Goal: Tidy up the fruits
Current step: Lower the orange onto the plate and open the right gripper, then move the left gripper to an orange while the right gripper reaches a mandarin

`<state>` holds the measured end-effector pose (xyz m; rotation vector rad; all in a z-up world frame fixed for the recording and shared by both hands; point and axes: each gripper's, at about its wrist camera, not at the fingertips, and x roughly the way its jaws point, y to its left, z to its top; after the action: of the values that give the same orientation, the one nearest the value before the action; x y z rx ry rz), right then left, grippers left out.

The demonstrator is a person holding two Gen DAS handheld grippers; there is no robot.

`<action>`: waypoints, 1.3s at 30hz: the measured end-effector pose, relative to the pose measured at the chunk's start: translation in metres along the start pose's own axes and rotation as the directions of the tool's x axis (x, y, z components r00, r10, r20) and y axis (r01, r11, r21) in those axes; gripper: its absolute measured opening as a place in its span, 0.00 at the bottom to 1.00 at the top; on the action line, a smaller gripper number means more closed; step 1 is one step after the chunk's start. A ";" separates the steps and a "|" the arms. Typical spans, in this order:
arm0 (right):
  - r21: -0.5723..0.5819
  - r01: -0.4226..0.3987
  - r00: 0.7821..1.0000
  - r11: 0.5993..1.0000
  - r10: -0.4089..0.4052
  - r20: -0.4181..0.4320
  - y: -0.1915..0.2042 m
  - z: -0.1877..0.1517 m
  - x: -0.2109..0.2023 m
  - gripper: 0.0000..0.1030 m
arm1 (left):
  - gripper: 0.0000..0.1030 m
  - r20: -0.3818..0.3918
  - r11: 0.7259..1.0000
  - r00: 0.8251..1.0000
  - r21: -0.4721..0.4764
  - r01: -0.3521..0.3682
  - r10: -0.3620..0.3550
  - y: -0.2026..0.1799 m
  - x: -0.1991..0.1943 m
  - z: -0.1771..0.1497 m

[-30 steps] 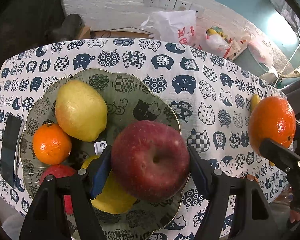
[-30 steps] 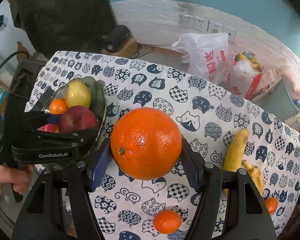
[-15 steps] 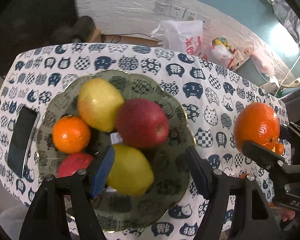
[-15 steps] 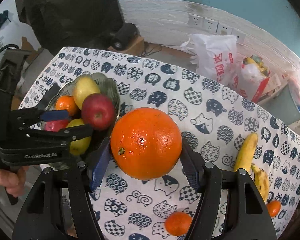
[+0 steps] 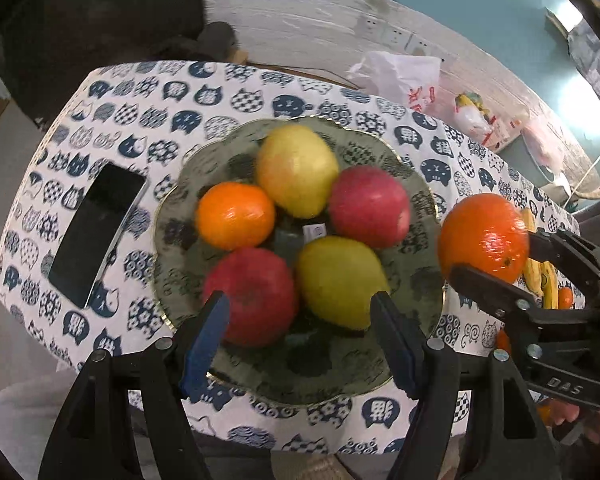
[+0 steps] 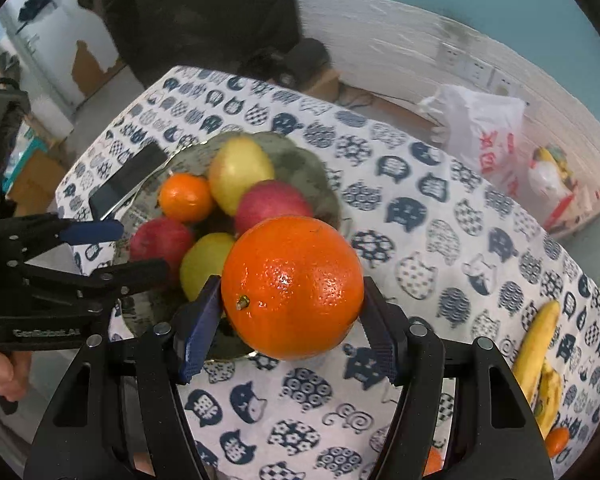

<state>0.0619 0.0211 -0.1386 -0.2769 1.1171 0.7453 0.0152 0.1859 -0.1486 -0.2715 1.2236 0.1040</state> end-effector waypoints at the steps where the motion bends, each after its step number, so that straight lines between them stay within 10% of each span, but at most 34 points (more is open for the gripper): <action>1: -0.005 -0.001 1.000 1.000 0.001 -0.003 0.002 0.000 0.002 0.65 | 0.72 0.002 1.000 1.000 -0.003 0.000 0.000 0.002 -0.001 -0.002; 13: -0.039 -0.011 0.997 0.999 0.008 -0.083 0.015 -0.005 0.037 0.66 | 0.72 -0.001 1.000 1.000 -0.003 0.005 -0.005 0.014 -0.005 -0.011; 39: 0.032 0.082 0.994 0.996 -0.084 0.071 -0.019 -0.008 -0.056 0.75 | 0.75 0.017 0.995 0.998 0.090 0.053 -0.054 -0.045 -0.025 -0.010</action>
<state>0.0559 -0.0196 -0.0957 -0.2684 1.0409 0.6603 0.0081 0.1416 -0.1217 -0.2247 1.1971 0.0054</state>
